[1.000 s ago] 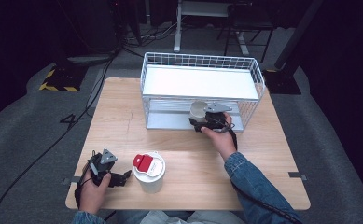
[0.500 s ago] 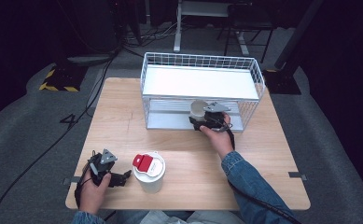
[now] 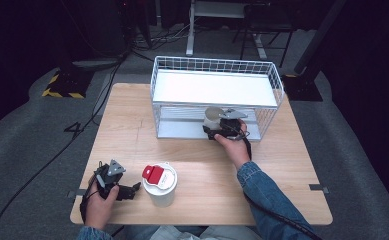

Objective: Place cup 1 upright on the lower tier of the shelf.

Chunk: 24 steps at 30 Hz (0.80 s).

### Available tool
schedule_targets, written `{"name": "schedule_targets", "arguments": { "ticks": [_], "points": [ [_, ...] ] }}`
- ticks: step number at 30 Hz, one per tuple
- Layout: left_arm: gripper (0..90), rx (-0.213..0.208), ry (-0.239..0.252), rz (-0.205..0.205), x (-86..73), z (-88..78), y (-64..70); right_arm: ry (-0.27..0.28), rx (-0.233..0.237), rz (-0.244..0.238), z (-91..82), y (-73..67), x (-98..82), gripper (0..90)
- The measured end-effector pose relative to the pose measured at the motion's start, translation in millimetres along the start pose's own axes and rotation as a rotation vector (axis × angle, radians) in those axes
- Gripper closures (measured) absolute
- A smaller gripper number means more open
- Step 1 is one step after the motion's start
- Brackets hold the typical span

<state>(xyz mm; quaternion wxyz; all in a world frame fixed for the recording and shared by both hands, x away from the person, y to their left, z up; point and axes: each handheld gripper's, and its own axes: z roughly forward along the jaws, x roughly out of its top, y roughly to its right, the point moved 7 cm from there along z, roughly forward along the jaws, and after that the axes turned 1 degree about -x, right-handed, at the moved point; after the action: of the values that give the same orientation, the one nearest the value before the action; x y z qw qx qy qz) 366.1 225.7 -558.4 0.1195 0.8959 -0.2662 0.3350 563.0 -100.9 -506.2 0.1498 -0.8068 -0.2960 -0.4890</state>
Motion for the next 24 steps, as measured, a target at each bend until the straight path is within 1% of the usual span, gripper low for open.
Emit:
{"name": "schedule_targets", "arguments": {
  "ticks": [2,4,6,10,13,16,17,18,19,20,21,24],
  "points": [
    [0.0,0.000,0.000,0.000,0.0,0.0,0.0,0.000,-0.005,-0.001,0.0,0.4,0.0,14.2],
    [0.0,0.000,0.000,0.000,0.0,0.0,0.0,-0.002,-0.017,0.001,-0.2,1.8,-0.1,10.7],
    [0.0,0.000,0.000,0.000,0.0,-0.1,0.0,-0.002,-0.015,0.014,-1.2,2.7,-0.1,10.0],
    [0.0,0.000,-0.001,0.000,0.0,-0.1,0.0,0.007,-0.017,0.013,-4.3,4.4,1.5,8.6],
    [0.0,0.000,0.000,0.000,0.0,0.0,0.0,0.007,-0.010,0.009,-7.1,3.9,2.0,8.5],
    [0.0,0.000,-0.001,-0.001,-0.1,-0.1,0.1,0.012,-0.006,0.008,-11.6,3.4,3.1,8.3],
    [0.0,0.000,0.000,-0.001,0.0,0.0,0.1,0.015,-0.012,0.008,-13.4,3.8,3.7,8.3],
    [0.0,0.000,-0.001,-0.002,-0.1,-0.1,0.1,0.016,-0.002,0.015,-16.9,3.4,4.3,8.3],
    [0.0,0.000,-0.001,-0.001,-0.1,0.0,0.1,0.016,-0.002,0.015,-16.9,3.4,4.3,8.3],
    [0.0,-0.001,-0.001,0.000,0.0,0.0,0.0,0.019,0.001,0.011,-21.5,3.5,4.4,8.3],
    [0.0,-0.002,0.000,0.002,0.2,0.2,0.0,0.019,0.001,0.011,-21.5,3.5,4.4,8.3],
    [0.0,-0.004,0.001,0.007,1.8,1.5,0.1,0.018,0.012,0.009,-30.3,2.7,4.2,8.3]
  ]
}}
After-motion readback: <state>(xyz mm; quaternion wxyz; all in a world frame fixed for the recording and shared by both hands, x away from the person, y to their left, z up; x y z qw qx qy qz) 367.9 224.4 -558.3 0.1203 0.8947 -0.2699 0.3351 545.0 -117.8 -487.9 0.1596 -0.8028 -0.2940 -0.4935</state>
